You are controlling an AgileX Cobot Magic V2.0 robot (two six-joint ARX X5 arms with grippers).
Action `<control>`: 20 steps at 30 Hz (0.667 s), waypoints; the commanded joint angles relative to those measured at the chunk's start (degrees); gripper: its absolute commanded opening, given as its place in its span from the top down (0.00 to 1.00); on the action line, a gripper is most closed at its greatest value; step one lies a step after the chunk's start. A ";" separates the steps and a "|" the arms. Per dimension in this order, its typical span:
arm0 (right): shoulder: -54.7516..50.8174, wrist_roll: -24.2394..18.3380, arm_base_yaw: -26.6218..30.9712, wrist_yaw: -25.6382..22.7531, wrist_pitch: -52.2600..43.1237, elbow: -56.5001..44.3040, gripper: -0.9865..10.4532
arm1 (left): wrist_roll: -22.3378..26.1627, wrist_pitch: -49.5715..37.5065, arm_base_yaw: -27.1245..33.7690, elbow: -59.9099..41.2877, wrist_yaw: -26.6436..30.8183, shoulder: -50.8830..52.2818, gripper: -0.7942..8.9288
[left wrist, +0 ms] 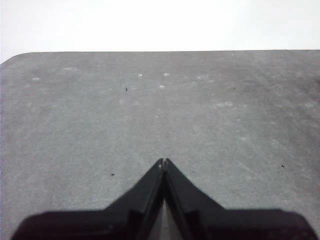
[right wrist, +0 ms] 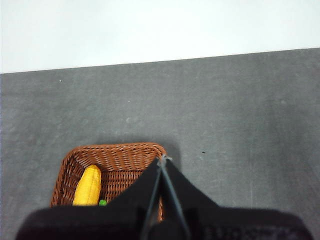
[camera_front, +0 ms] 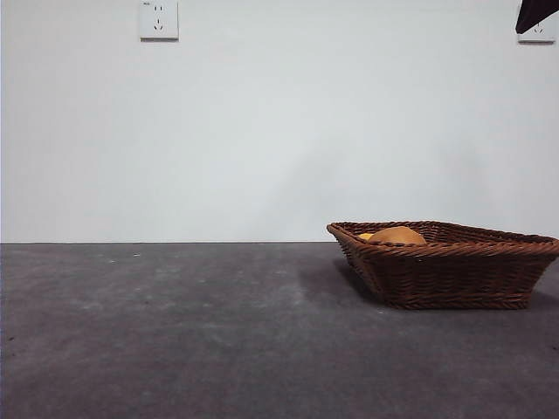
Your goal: Help me put the vegetables on the table into the basket
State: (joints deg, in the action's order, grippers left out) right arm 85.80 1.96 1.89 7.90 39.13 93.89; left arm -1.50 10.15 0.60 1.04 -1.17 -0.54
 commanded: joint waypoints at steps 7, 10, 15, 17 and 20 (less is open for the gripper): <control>-3.98 0.42 2.38 -7.52 2.47 -1.03 0.92 | 0.66 -0.68 0.22 -0.59 -0.33 -0.09 0.92; -11.28 0.42 0.28 -9.88 -0.33 -6.03 0.92 | 0.66 -0.68 0.22 -0.59 -0.39 -0.42 0.92; -26.80 0.42 0.44 -10.10 -20.15 -25.86 0.92 | 0.66 -0.68 0.22 -0.59 -0.57 -1.18 0.92; -33.88 0.42 0.68 -10.51 -28.39 -35.45 0.92 | 0.66 -0.68 0.22 -0.59 -0.74 -1.36 0.92; -44.41 0.42 0.70 -10.47 -33.20 -47.50 0.92 | 0.66 -0.68 0.22 -0.59 -0.74 -1.36 0.92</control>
State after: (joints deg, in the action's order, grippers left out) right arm 44.62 2.13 2.83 -2.83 6.42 52.01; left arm -1.48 9.80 0.64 1.04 -1.74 -1.87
